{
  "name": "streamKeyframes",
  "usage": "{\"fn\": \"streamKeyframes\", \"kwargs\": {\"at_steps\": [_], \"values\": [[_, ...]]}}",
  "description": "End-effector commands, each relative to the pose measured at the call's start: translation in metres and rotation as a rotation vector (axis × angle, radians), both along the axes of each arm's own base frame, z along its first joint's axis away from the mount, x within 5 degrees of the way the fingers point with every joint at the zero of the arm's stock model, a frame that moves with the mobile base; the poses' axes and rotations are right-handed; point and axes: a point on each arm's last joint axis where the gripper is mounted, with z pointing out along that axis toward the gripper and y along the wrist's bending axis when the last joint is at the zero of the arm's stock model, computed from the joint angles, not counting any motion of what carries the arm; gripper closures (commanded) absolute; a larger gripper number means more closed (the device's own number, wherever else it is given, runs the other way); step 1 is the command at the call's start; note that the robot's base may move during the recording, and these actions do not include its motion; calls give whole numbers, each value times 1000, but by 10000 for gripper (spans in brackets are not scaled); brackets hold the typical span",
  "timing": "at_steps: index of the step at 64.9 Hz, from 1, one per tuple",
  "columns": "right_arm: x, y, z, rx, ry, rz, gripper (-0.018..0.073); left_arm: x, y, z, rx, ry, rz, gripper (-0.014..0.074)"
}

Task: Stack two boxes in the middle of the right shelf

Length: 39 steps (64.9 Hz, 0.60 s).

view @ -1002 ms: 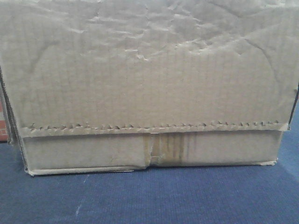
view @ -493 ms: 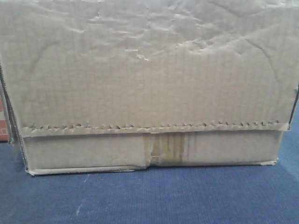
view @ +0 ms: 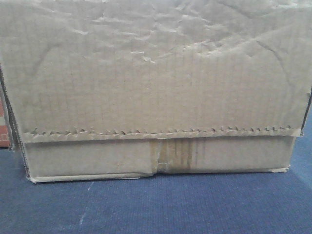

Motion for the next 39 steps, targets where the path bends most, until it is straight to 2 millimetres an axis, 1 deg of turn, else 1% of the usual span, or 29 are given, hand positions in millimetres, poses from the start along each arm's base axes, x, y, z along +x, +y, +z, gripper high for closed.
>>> {"fn": "streamKeyframes", "kwargs": {"at_steps": [1,8,12,16,20,25,30,32,34,39], "values": [[0,0,3,-8,-14,2,-9,-1,0,4,-12,-8,16,711],[0,0,3,-8,-14,2,-9,-2,1,4,-23,0,86,708],[0,0,3,-8,-12,2,-9,-5,1,9,-22,-1,107,708],[0,0,3,-8,-12,2,-9,-9,2,17,-7,-20,130,708],[0,0,3,-8,-10,2,-9,-15,2,31,14,-58,144,708],[0,0,2,-9,-8,2,-9,-29,-2,70,29,-172,160,708],[0,0,2,-9,-8,2,-9,-42,-5,100,28,-260,190,708],[0,0,2,-9,-8,2,-9,-49,-7,116,30,-310,201,708],[0,0,2,-9,-8,2,-9,-54,-8,125,29,-336,204,708],[0,0,2,-9,-8,2,-9,-74,-14,162,22,-458,218,708]]}}
